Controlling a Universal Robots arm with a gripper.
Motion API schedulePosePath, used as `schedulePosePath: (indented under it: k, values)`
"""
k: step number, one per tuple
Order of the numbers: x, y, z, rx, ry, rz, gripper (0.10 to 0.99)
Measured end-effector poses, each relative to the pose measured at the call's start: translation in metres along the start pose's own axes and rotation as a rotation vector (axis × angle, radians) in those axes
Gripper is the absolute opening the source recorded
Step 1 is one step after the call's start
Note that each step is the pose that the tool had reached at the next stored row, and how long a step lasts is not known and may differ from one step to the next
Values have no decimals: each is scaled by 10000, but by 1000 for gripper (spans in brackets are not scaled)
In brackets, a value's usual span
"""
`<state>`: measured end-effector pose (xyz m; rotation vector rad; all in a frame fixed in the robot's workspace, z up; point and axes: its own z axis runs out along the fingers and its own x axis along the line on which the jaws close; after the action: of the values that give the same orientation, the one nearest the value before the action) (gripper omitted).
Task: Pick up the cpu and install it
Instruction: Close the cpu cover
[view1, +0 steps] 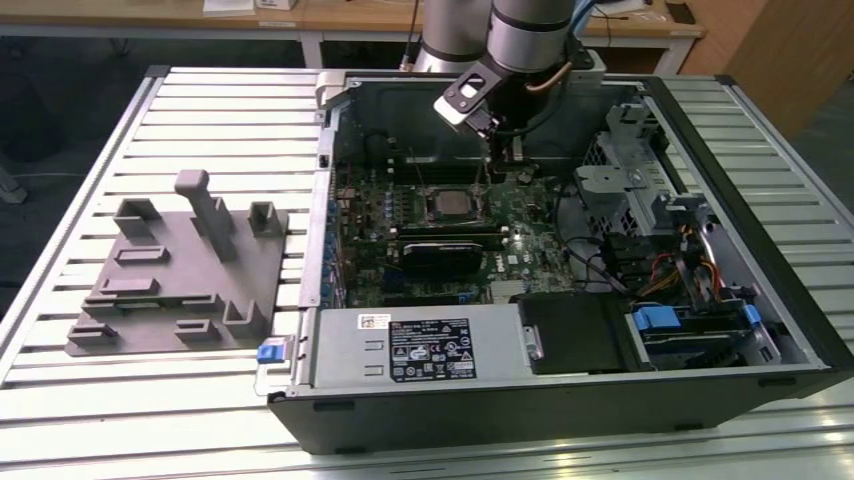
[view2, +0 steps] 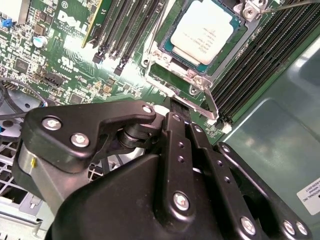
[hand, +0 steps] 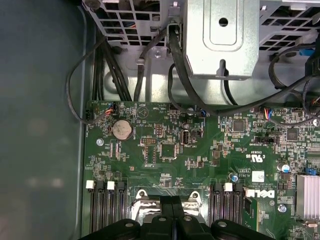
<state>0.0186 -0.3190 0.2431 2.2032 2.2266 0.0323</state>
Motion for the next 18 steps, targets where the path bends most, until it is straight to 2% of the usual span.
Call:
schedulePosePath:
  k: [18]
  values:
    - [0, -58, 2, 0, 0, -1, 106]
